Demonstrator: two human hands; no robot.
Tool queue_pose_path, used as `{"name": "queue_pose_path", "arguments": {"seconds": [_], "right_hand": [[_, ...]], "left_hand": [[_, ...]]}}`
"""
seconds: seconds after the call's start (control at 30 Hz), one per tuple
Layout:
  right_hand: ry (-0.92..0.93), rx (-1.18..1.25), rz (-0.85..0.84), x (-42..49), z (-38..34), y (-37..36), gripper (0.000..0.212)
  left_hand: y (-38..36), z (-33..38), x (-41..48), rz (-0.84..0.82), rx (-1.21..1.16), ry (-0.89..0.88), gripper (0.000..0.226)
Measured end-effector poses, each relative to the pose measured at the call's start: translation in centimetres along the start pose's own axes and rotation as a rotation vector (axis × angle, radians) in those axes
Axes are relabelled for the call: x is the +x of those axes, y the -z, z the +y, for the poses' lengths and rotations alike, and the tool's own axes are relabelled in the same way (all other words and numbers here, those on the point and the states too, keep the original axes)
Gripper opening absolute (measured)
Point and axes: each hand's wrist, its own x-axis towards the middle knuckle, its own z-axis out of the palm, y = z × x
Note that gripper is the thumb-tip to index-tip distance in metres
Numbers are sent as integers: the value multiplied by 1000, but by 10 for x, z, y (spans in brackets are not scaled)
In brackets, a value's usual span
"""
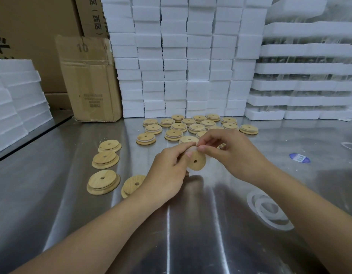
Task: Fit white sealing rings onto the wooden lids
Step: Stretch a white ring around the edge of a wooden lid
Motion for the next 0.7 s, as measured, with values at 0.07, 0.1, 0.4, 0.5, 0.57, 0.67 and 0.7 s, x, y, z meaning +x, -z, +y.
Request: {"name": "queue_pose_path", "arguments": {"seconds": [0.07, 0.1, 0.4, 0.5, 0.57, 0.67, 0.7], "right_hand": [[-8, 3, -8, 1, 2, 2, 5], [-13, 7, -11, 1, 3, 3, 5], [-167, 313, -1, 1, 3, 10, 8], [-213, 379, -13, 1, 3, 13, 11], [-236, 403, -12, 1, 1, 15, 10], [-265, 427, 8, 0, -3, 13, 9], [-276, 438, 20, 0, -5, 11, 9]], "left_hand": [[0, 0, 2, 16, -64, 47, 33], [0, 0, 3, 22, -101, 77, 31], [0, 9, 0, 113, -505, 225, 28], [-3, 10, -1, 155, -606, 246, 29], [-4, 10, -1, 193, -633, 247, 28], [-6, 8, -1, 256, -641, 237, 26], [-6, 8, -1, 273, -644, 231, 25]]}}
